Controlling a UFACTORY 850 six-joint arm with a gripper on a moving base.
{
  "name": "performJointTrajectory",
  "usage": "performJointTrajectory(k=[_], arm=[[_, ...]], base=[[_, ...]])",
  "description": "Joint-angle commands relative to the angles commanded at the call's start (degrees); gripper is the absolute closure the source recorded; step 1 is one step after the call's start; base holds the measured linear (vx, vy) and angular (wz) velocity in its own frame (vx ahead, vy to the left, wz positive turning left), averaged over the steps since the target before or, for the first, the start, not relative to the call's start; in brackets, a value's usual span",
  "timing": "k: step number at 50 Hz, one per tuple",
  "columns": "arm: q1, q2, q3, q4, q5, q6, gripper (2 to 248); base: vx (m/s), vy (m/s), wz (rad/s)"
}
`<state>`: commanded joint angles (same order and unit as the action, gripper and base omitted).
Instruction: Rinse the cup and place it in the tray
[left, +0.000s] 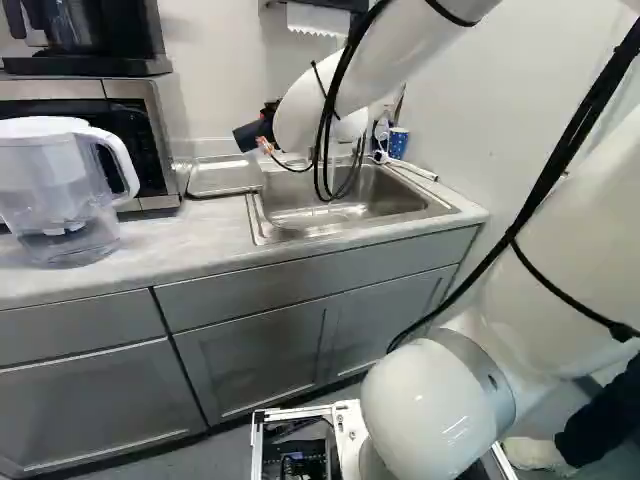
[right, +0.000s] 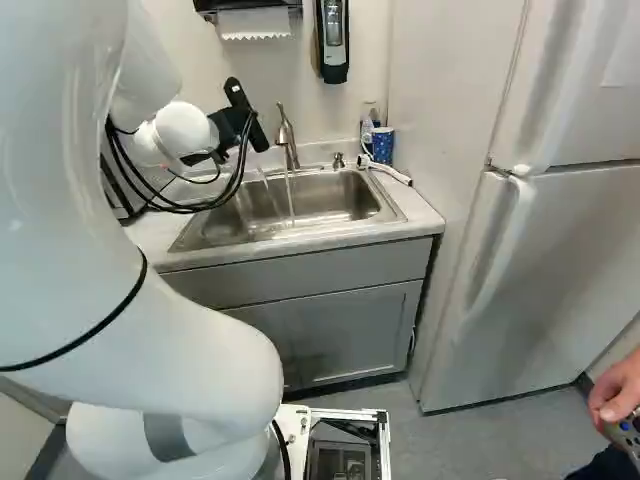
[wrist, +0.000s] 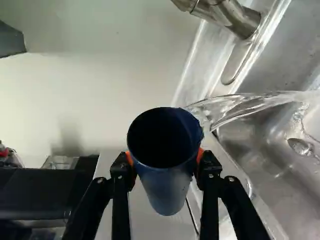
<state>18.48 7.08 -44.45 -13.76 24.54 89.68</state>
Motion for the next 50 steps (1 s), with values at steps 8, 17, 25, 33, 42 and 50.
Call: performJointTrajectory(k=[8, 17, 25, 33, 42, 50], arm=[[0.00, 0.00, 0.00, 0.00, 0.00, 4.81, 124], [0.00, 0.00, 0.00, 0.00, 0.00, 10.23, 124], [0.00, 0.00, 0.00, 0.00, 0.00, 15.04, 124], [0.00, 0.00, 0.00, 0.00, 0.00, 19.98, 124], [0.00, 0.00, 0.00, 0.00, 0.00, 25.27, 124], [0.00, 0.00, 0.00, 0.00, 0.00, 30.08, 124]], base=[[0.000, 0.000, 0.000], [0.000, 0.000, 0.000], [0.000, 0.000, 0.000], [0.000, 0.000, 0.000], [0.000, 0.000, 0.000], [0.000, 0.000, 0.000]])
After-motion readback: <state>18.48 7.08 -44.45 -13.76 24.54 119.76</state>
